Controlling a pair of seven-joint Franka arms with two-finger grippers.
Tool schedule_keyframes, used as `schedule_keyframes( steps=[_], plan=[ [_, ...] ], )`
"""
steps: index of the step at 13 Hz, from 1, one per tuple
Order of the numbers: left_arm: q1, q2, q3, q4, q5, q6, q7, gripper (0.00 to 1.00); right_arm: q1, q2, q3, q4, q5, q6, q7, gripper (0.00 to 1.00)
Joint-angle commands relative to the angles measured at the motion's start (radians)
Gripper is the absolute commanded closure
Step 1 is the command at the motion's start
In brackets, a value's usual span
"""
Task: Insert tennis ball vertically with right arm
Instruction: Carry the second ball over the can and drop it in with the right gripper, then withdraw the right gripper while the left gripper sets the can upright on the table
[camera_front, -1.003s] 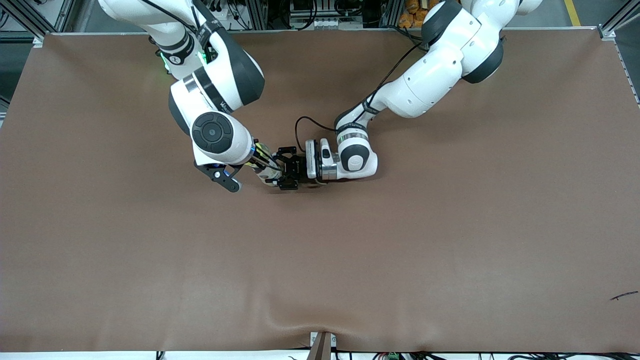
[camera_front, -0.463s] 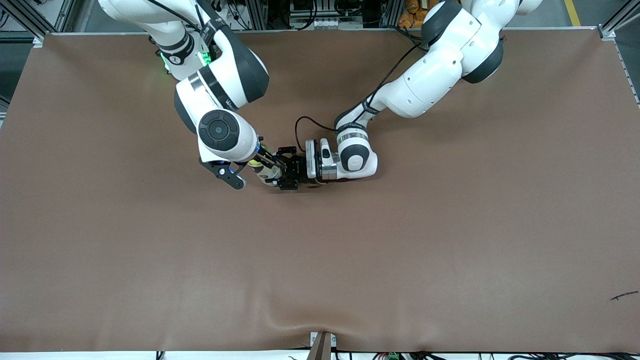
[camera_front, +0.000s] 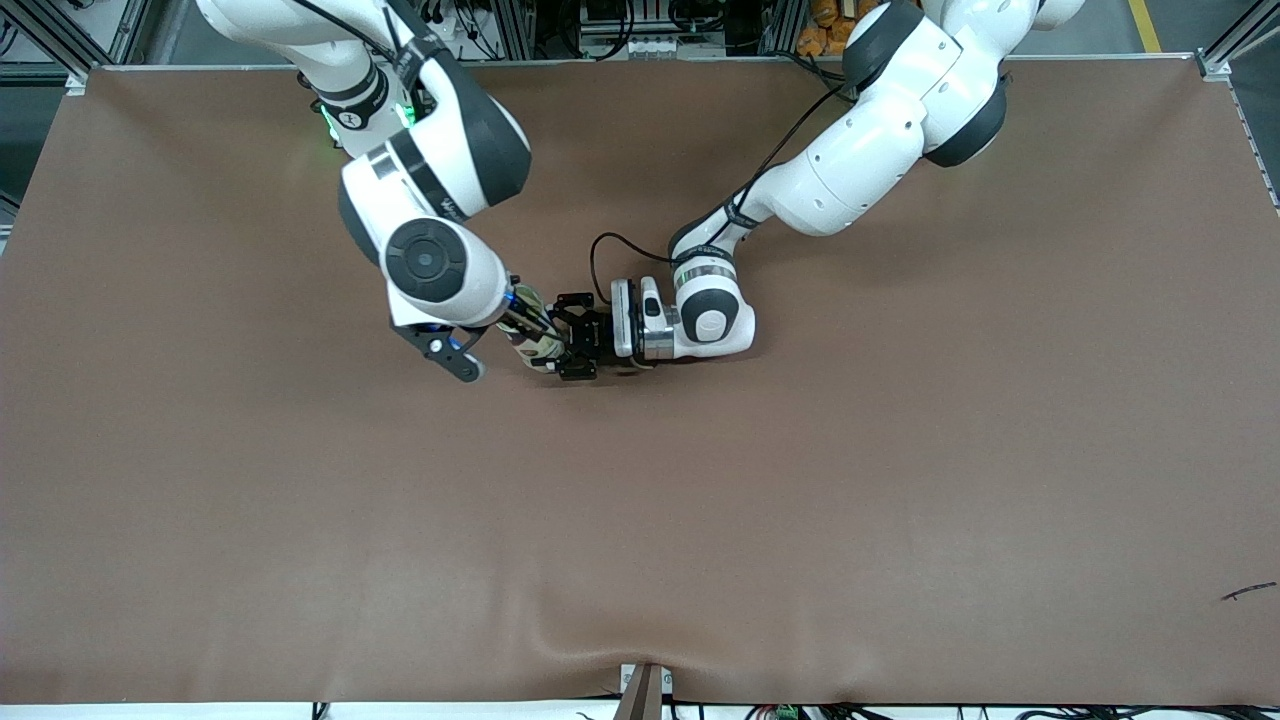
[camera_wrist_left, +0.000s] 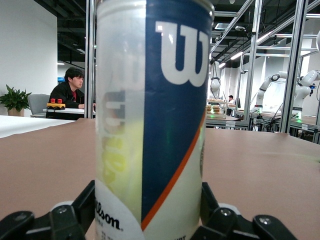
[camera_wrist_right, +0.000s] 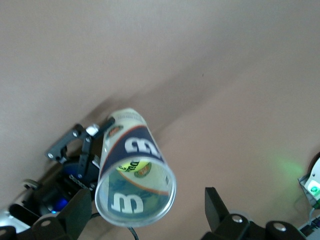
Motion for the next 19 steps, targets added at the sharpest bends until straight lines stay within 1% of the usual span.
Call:
schedule_keyframes(
  steps=[1,2,4,6,7,8,10,13,16,17,19],
  plan=[
    [0.017,0.019,-0.021,-0.019,-0.045,-0.01,0.272,0.11,-0.11,-0.039,0.002,-0.004,0.003,-0.014,-0.173,0.0],
    [0.019,0.019,-0.021,-0.02,-0.045,-0.01,0.272,0.11,-0.147,-0.039,0.001,-0.007,-0.001,-0.014,-0.245,0.0],
    [0.019,0.019,-0.021,-0.022,-0.045,-0.009,0.27,0.07,-0.228,-0.039,0.0,-0.013,-0.005,-0.014,-0.392,0.0],
    [0.022,0.014,-0.021,-0.029,-0.045,-0.009,0.272,0.06,-0.307,-0.045,0.0,-0.024,-0.005,-0.017,-0.545,0.0],
    [0.026,0.013,-0.021,-0.037,-0.045,-0.007,0.272,0.05,-0.35,-0.054,0.0,-0.03,-0.005,-0.017,-0.631,0.0],
    [0.031,0.005,-0.021,-0.048,-0.045,-0.007,0.272,0.0,-0.391,-0.067,0.001,-0.035,-0.005,-0.017,-0.713,0.0],
    [0.043,-0.01,-0.021,-0.072,-0.044,-0.006,0.273,0.0,-0.46,-0.102,0.001,-0.045,-0.003,-0.017,-0.858,0.0],
    [0.078,-0.054,-0.022,-0.123,-0.032,-0.004,0.255,0.0,-0.509,-0.217,-0.002,-0.087,-0.005,-0.02,-1.0,0.0],
    [0.105,-0.133,-0.021,-0.201,-0.025,0.0,0.212,0.0,-0.514,-0.301,-0.049,-0.079,-0.008,-0.048,-1.161,0.0],
    [0.115,-0.15,-0.021,-0.218,-0.01,0.0,0.2,0.0,-0.516,-0.327,-0.067,-0.075,-0.012,-0.063,-1.218,0.0],
    [0.151,-0.154,-0.022,-0.221,0.072,0.002,0.154,0.0,-0.516,-0.366,-0.089,-0.055,-0.023,-0.103,-1.252,0.0]
  ],
)
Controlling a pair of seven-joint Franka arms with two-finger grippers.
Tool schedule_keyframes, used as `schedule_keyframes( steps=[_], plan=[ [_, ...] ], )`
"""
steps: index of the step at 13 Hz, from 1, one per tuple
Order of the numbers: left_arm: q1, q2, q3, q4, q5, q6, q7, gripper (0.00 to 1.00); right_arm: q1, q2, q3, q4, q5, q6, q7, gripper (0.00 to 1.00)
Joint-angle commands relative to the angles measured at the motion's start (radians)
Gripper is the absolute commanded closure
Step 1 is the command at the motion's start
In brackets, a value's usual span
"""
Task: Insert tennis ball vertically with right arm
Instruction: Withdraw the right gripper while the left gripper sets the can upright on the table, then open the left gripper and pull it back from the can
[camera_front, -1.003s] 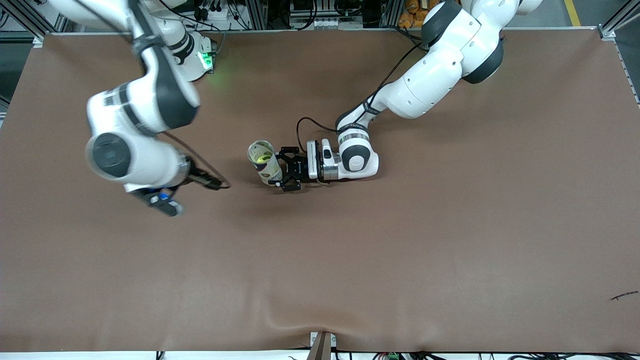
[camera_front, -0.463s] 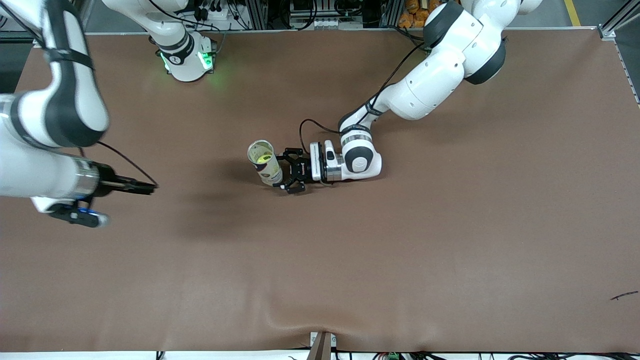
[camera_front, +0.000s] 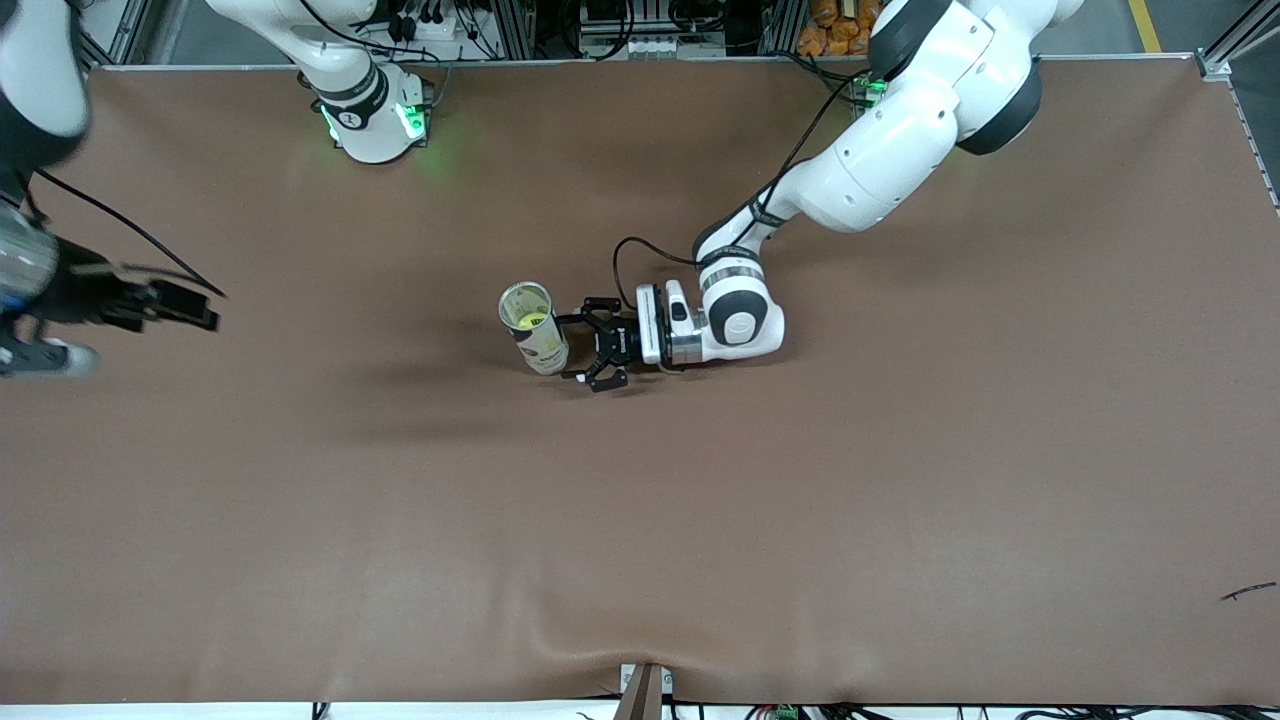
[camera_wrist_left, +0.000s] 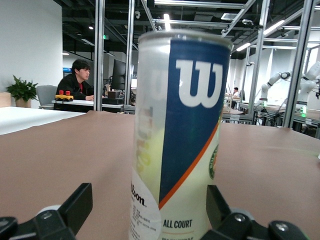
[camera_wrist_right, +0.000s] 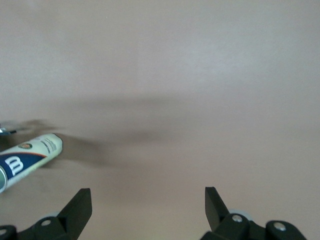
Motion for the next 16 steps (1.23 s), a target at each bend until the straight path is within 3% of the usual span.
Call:
schedule_keyframes(
  steps=[1,3,7,10,16],
  plan=[
    [0.079,-0.04,-0.027,-0.088,0.053,-0.002,0.171,0.0,-0.01,-0.062,-0.018,-0.006,-0.013,-0.061,-0.035,0.0],
    [0.115,-0.076,-0.03,-0.131,0.107,-0.003,0.13,0.0,-0.01,-0.062,-0.032,0.049,-0.013,-0.141,-0.015,0.0],
    [0.161,-0.103,-0.03,-0.156,0.206,-0.003,0.038,0.0,0.001,-0.1,-0.038,0.056,-0.036,-0.189,0.092,0.0],
    [0.193,-0.105,-0.03,-0.157,0.3,-0.003,-0.025,0.0,0.022,-0.1,-0.035,0.059,-0.105,-0.163,0.094,0.0],
    [0.314,-0.168,-0.035,-0.159,0.599,-0.016,-0.264,0.0,0.016,-0.091,-0.036,0.051,-0.088,-0.099,0.048,0.0]
  ],
)
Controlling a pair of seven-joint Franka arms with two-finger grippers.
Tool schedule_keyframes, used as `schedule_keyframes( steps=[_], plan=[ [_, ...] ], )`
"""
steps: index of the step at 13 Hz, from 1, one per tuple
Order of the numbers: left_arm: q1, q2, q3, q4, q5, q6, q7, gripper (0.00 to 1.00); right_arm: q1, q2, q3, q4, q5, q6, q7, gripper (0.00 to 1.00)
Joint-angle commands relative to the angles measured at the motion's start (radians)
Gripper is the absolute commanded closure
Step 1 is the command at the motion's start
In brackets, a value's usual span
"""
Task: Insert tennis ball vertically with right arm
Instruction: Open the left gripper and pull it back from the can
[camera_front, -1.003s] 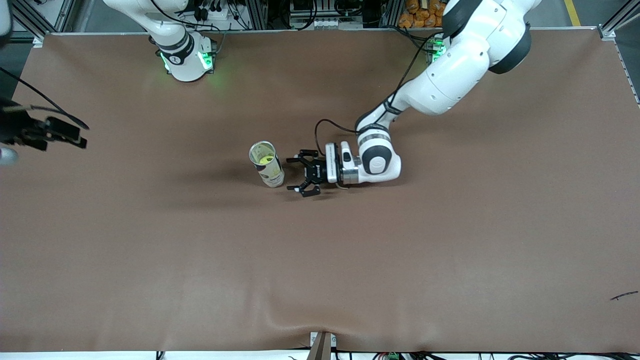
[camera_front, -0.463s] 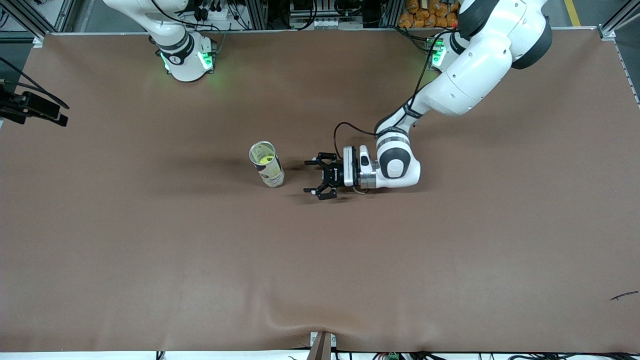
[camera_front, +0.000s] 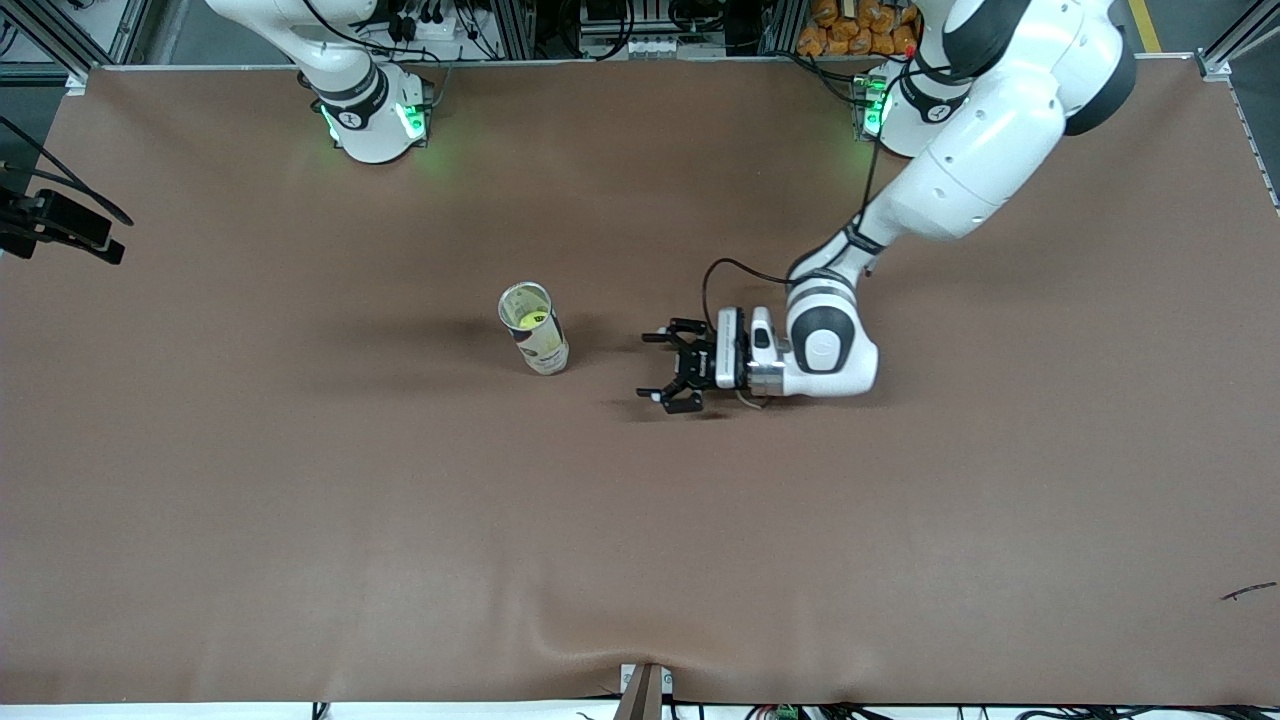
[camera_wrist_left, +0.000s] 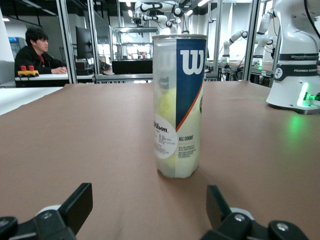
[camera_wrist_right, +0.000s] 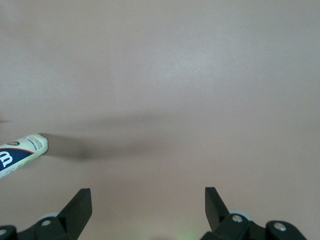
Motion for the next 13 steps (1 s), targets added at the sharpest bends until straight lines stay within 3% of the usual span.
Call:
schedule_keyframes(
  steps=[1,5,13],
  plan=[
    [0.062,-0.061,-0.01,-0.038,0.118,-0.018,-0.105,0.0,0.002,-0.002,-0.001,-0.007,-0.01,0.02,-0.049,0.0],
    [0.125,-0.098,0.013,-0.027,0.317,-0.137,-0.274,0.0,-0.012,-0.002,0.001,-0.005,-0.01,0.024,-0.039,0.0],
    [0.128,-0.196,0.236,0.091,0.696,-0.436,-0.569,0.0,0.0,0.003,0.007,0.0,0.003,0.002,0.017,0.0]
  ],
)
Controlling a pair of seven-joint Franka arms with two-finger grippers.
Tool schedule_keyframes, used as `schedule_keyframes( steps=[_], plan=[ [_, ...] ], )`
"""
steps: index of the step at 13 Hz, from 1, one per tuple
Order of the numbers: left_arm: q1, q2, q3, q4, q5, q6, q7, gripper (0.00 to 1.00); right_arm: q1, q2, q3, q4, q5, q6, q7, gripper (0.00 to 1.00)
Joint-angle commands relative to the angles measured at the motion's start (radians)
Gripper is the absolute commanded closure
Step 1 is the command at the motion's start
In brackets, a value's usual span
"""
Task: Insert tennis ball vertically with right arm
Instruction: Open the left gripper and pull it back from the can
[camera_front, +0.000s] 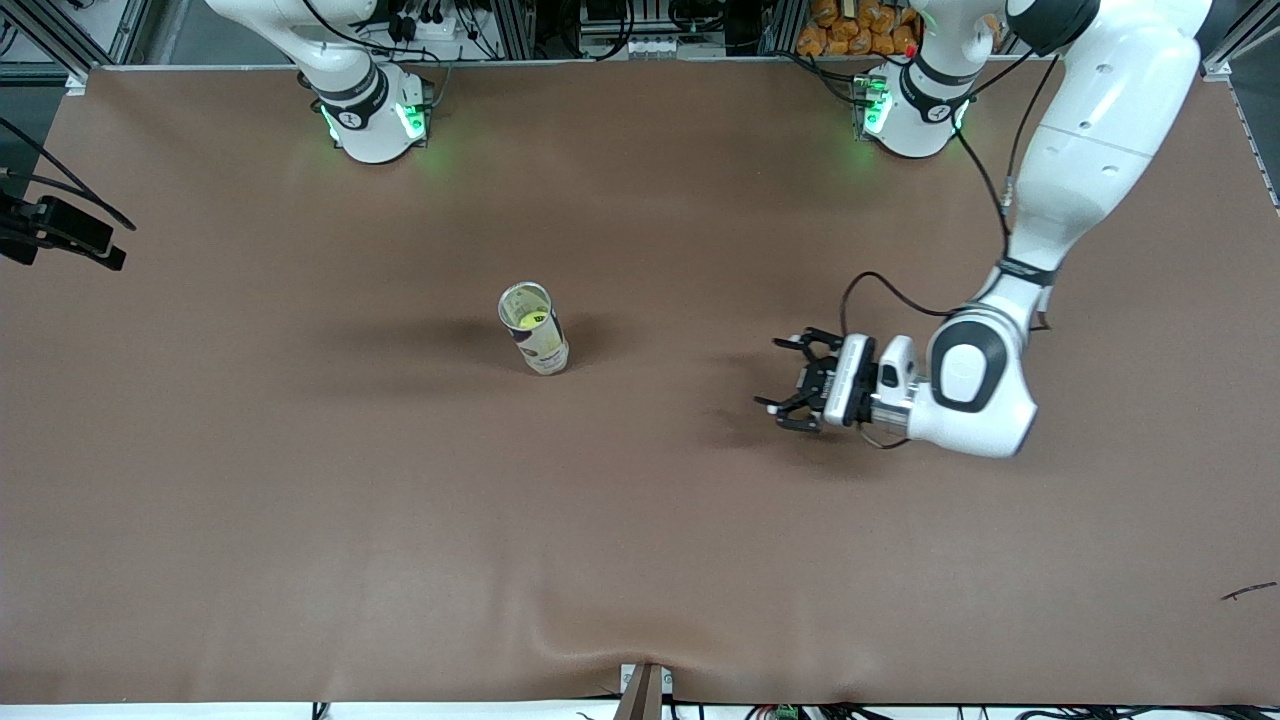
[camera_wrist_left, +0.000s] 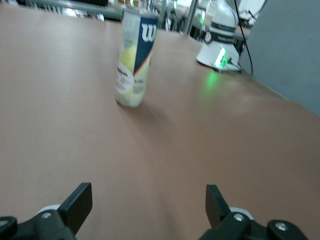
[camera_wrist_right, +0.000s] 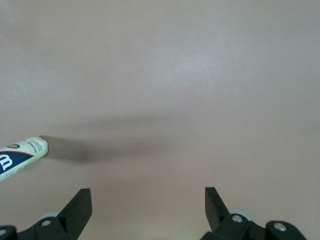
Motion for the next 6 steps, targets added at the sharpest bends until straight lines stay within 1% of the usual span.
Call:
schedule_keyframes(
  steps=[1,2,3,5,6],
  plan=[
    [-0.009,-0.025,0.081,0.045,0.085,-0.102,-0.095,0.0,0.002,-0.003,0.004,0.001,0.002,-0.007,0.009,0.0],
    [-0.014,-0.029,0.106,0.079,0.118,-0.15,-0.144,0.0,0.0,-0.003,0.004,0.001,0.0,-0.007,0.007,0.0],
    [-0.015,-0.041,0.126,0.109,0.182,-0.175,-0.209,0.0,0.0,-0.003,0.004,0.001,0.0,-0.009,0.007,0.0],
    [-0.012,-0.064,0.158,0.152,0.305,-0.19,-0.338,0.0,0.0,-0.003,0.004,0.001,0.0,-0.01,0.006,0.0],
    [-0.014,-0.083,0.175,0.18,0.341,-0.246,-0.433,0.0,-0.003,-0.006,0.002,0.001,-0.001,-0.019,0.014,0.0]
  ],
)
